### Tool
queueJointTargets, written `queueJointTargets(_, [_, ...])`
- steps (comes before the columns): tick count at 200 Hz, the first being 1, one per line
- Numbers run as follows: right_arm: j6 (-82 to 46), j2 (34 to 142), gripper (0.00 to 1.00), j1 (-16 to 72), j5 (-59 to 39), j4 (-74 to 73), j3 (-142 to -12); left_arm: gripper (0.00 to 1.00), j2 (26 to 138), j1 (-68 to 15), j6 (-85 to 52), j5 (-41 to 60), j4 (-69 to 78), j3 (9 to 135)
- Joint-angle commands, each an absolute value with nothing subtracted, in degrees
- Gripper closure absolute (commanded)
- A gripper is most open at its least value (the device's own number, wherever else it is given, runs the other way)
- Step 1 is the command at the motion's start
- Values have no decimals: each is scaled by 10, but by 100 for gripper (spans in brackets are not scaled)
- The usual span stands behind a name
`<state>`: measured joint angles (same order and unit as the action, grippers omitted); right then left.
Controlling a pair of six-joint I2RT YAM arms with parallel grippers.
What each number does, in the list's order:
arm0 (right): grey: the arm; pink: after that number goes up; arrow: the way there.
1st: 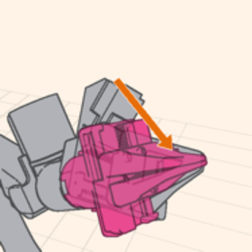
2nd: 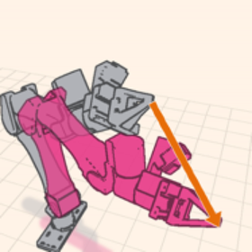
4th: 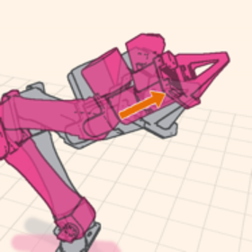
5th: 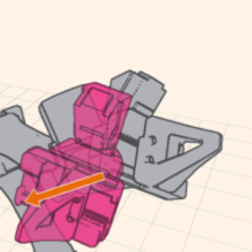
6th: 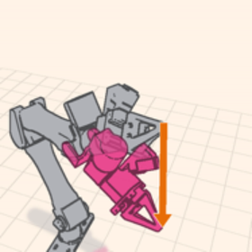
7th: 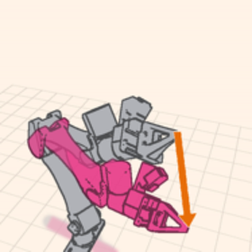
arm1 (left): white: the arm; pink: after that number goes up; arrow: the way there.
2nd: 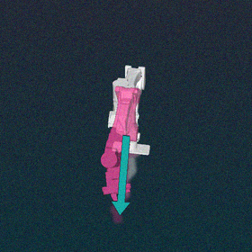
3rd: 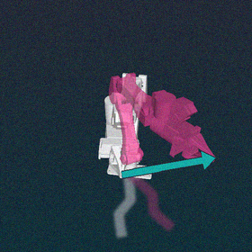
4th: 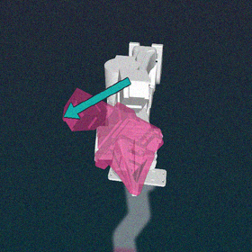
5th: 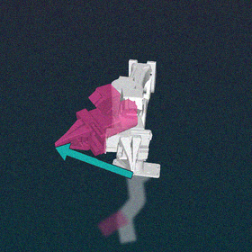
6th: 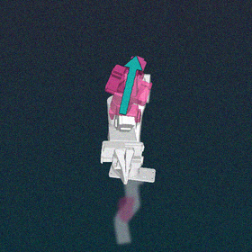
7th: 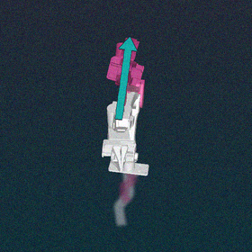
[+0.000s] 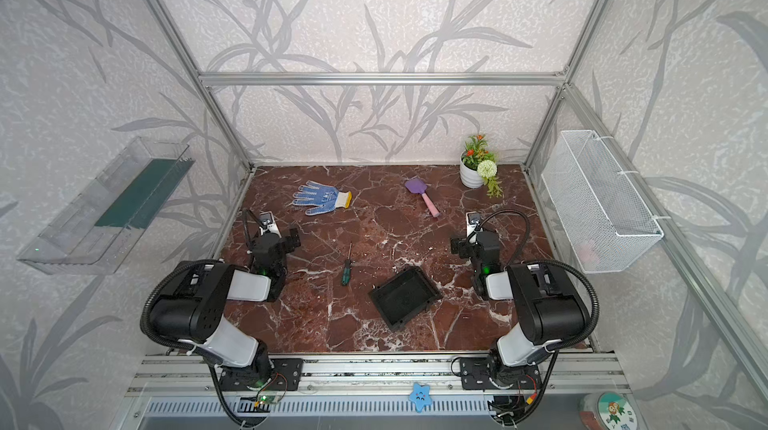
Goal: Put the screwdriver in the bin
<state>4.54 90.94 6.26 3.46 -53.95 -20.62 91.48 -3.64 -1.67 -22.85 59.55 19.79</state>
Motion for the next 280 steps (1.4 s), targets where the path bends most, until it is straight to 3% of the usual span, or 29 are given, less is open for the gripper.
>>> queueJointTargets(1, [47,908,1,61,28,-554,-216,1,910,-35,-18,-231,596,201])
queueJointTargets(185, [46,908,1,61,29,-554,-216,1,910,-35,-19,-230,594,202])
queueJointTargets(203, [46,907,1,61,29,-556,-215,1,904,-35,-26,-263,589,204])
queueJointTargets(216, [37,888,1,63,63,-549,-213,1,884,-34,-34,-253,562,202])
queueJointTargets(234, [21,782,1,66,118,-437,-229,1,886,-37,-18,-248,607,186])
queueJointTargets(249, [-28,695,1,65,157,-250,-287,1,878,-48,-2,-272,618,184])
queueJointTargets(259, [-75,658,1,64,158,-137,-331,1,816,-81,10,-366,522,215])
queueJointTargets(271, [-98,634,1,63,144,-63,-362,1,723,-87,48,-317,377,253])
queueJointTargets(280, [-104,622,1,63,119,-41,-369,1,667,-90,25,-324,349,258])
